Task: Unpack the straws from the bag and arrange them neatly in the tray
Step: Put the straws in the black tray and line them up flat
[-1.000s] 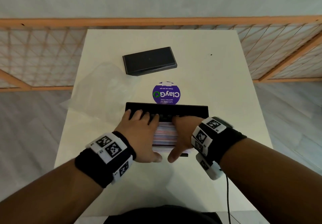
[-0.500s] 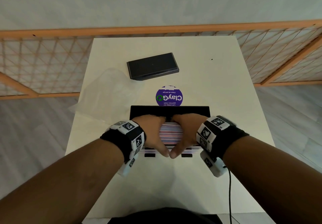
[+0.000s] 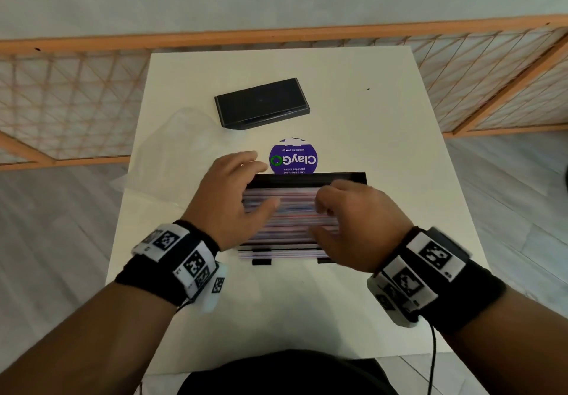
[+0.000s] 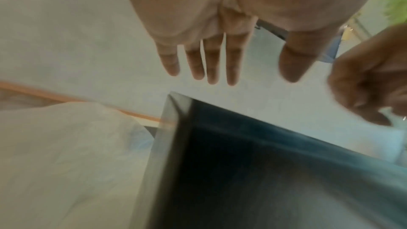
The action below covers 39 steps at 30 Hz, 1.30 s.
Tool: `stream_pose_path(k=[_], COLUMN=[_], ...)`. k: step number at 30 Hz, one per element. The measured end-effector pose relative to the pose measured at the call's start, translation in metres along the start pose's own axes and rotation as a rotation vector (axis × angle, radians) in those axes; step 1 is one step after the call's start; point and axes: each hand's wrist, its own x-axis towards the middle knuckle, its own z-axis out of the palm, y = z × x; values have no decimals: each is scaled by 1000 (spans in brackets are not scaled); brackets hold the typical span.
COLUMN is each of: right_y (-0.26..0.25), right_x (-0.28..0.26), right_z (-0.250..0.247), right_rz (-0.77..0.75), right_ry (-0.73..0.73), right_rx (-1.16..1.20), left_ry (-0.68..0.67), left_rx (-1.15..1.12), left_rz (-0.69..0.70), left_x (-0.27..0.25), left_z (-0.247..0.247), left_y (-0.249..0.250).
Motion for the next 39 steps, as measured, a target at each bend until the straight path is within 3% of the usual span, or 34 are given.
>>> stream_pose_path(k=[3,4,7,10,14,22,26,34,39], right_y=[-20,-26,-34,-28,-19,-21,-25,-27,-29], right_x=[-12,-14,-14,-8,-2,6,-5,-13,23], right_z=[9,15,41,77,109,119,95,12,0], right_rz=[-65,-81,-97,-49,-16,0,-34,66,3], right_ry=[-91,-164,-356,-417,-417,-406,-442,-46,-192], right_rx=[9,-16,-138,-262,-386,-394,-363,-371,-415], left_ry=[-379,-437,-447,-472,-481,-481,-459,-84,-120], left_rx=[141,189,209,137,-116,-144,-248,-537,-362], left_rz=[-81,-78,-63,-93,-217,-219,-237,-163,-68], left_x=[7,8,8,7,11,10,10,8,12], left_z=[6,9,12,8,5,7,3,-23,-25], left_y=[-6,-9,-13,-12,-11,-11,-10,1,19])
